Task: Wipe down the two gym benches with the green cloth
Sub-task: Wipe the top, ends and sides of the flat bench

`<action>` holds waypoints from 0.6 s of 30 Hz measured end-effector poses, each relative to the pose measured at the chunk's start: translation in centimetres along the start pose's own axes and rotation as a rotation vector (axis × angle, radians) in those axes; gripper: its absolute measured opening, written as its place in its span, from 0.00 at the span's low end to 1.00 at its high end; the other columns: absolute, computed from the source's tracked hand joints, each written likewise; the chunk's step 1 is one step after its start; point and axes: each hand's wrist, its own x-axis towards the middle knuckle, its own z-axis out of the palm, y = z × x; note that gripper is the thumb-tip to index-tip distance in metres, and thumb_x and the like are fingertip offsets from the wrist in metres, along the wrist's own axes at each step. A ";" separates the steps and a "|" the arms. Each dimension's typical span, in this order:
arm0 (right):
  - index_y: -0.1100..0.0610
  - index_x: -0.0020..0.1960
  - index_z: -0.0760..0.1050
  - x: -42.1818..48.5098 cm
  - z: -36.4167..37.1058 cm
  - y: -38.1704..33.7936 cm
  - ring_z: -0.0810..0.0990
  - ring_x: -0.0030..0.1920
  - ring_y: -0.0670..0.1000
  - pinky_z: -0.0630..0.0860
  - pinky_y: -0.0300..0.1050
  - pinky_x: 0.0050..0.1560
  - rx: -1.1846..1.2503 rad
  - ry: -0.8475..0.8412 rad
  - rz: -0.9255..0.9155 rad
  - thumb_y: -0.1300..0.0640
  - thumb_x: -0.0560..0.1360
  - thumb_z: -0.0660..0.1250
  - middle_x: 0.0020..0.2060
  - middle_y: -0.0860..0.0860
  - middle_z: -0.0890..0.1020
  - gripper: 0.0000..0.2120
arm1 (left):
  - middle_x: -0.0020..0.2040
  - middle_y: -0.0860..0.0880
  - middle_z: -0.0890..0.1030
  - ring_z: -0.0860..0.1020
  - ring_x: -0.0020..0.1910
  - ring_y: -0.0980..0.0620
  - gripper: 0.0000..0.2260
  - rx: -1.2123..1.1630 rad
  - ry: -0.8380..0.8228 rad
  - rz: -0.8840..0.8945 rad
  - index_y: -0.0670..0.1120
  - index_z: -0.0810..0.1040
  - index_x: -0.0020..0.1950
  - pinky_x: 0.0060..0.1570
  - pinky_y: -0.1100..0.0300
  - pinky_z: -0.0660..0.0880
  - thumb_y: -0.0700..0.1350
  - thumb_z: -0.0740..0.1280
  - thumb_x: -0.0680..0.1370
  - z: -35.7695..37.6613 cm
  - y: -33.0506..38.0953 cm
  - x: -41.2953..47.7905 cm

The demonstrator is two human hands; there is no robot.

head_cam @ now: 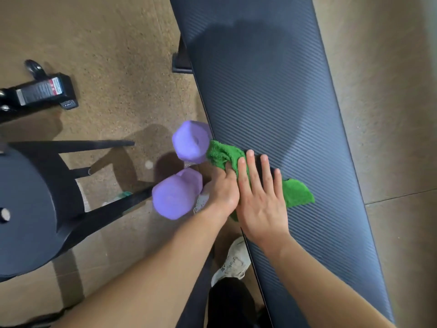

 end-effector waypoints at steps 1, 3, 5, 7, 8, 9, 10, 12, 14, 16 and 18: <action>0.57 0.81 0.44 1.1 -0.4 0.3 0.45 0.80 0.61 0.50 0.63 0.76 -0.014 0.001 -0.017 0.54 0.80 0.58 0.81 0.55 0.46 0.35 | 0.66 0.43 0.77 0.75 0.65 0.42 0.29 -0.004 -0.017 0.001 0.51 0.70 0.68 0.68 0.48 0.68 0.65 0.49 0.74 -0.5 1.2 0.0; 0.58 0.81 0.45 4.8 -1.6 0.5 0.44 0.80 0.61 0.49 0.63 0.76 -0.051 0.019 -0.064 0.53 0.80 0.58 0.81 0.55 0.47 0.34 | 0.63 0.43 0.78 0.76 0.62 0.44 0.24 -0.066 -0.010 0.023 0.45 0.72 0.68 0.65 0.54 0.69 0.58 0.52 0.81 -1.5 4.5 1.4; 0.58 0.81 0.45 9.5 -3.1 0.3 0.42 0.80 0.60 0.45 0.62 0.76 -0.076 0.060 -0.088 0.53 0.81 0.55 0.81 0.55 0.45 0.33 | 0.64 0.42 0.77 0.75 0.62 0.45 0.20 -0.125 0.040 0.040 0.42 0.69 0.70 0.60 0.59 0.68 0.52 0.51 0.85 -2.8 9.0 3.8; 0.57 0.81 0.43 14.1 -4.7 -0.4 0.40 0.80 0.59 0.43 0.61 0.77 -0.057 0.074 -0.074 0.53 0.82 0.52 0.81 0.54 0.42 0.32 | 0.67 0.41 0.76 0.74 0.65 0.43 0.21 -0.151 0.100 0.081 0.41 0.70 0.71 0.65 0.58 0.67 0.52 0.51 0.85 -4.1 12.5 6.3; 0.57 0.81 0.42 15.7 -5.3 -0.7 0.39 0.80 0.58 0.42 0.61 0.77 -0.049 0.073 -0.069 0.53 0.82 0.50 0.80 0.54 0.41 0.31 | 0.67 0.40 0.75 0.74 0.66 0.43 0.22 -0.158 0.122 0.103 0.42 0.70 0.70 0.68 0.54 0.67 0.53 0.51 0.85 -4.4 13.4 6.9; 0.57 0.81 0.40 16.7 -5.6 -0.9 0.38 0.80 0.57 0.42 0.60 0.77 -0.048 0.074 -0.070 0.53 0.82 0.49 0.80 0.53 0.39 0.31 | 0.68 0.41 0.75 0.74 0.67 0.43 0.22 -0.166 0.126 0.116 0.43 0.70 0.71 0.70 0.51 0.67 0.54 0.50 0.84 -4.5 13.7 7.2; 0.57 0.81 0.40 16.8 -5.6 -1.1 0.38 0.80 0.57 0.42 0.60 0.77 -0.045 0.072 -0.069 0.52 0.82 0.49 0.80 0.54 0.39 0.31 | 0.68 0.42 0.75 0.74 0.67 0.43 0.22 -0.178 0.117 0.119 0.44 0.69 0.71 0.70 0.49 0.67 0.55 0.50 0.84 -4.5 13.6 7.0; 0.58 0.81 0.40 14.7 -5.0 -1.3 0.38 0.80 0.58 0.44 0.60 0.78 -0.036 0.071 -0.066 0.52 0.82 0.50 0.80 0.55 0.40 0.32 | 0.68 0.44 0.75 0.74 0.67 0.45 0.22 -0.182 0.076 0.101 0.44 0.68 0.72 0.69 0.53 0.66 0.55 0.49 0.84 -4.2 11.9 6.1; 0.59 0.81 0.43 11.4 -3.9 -1.4 0.40 0.80 0.58 0.45 0.59 0.78 -0.034 0.061 -0.071 0.53 0.81 0.53 0.80 0.56 0.43 0.33 | 0.67 0.46 0.75 0.73 0.66 0.47 0.20 -0.169 0.016 0.059 0.44 0.69 0.71 0.61 0.62 0.65 0.52 0.49 0.85 -3.8 10.1 4.5; 0.59 0.81 0.45 9.2 -3.1 -1.1 0.42 0.80 0.58 0.46 0.60 0.77 -0.041 0.027 -0.083 0.53 0.80 0.54 0.81 0.56 0.45 0.33 | 0.62 0.47 0.77 0.74 0.62 0.49 0.18 -0.189 -0.040 0.006 0.45 0.70 0.69 0.55 0.64 0.63 0.51 0.50 0.86 -3.8 8.9 3.0; 0.59 0.81 0.45 10.0 -3.3 -0.5 0.43 0.80 0.58 0.49 0.61 0.77 -0.064 0.036 -0.116 0.53 0.80 0.52 0.81 0.56 0.46 0.33 | 0.60 0.47 0.76 0.74 0.63 0.47 0.17 -0.193 -0.066 0.004 0.45 0.71 0.69 0.54 0.63 0.64 0.50 0.51 0.86 -4.0 9.2 3.1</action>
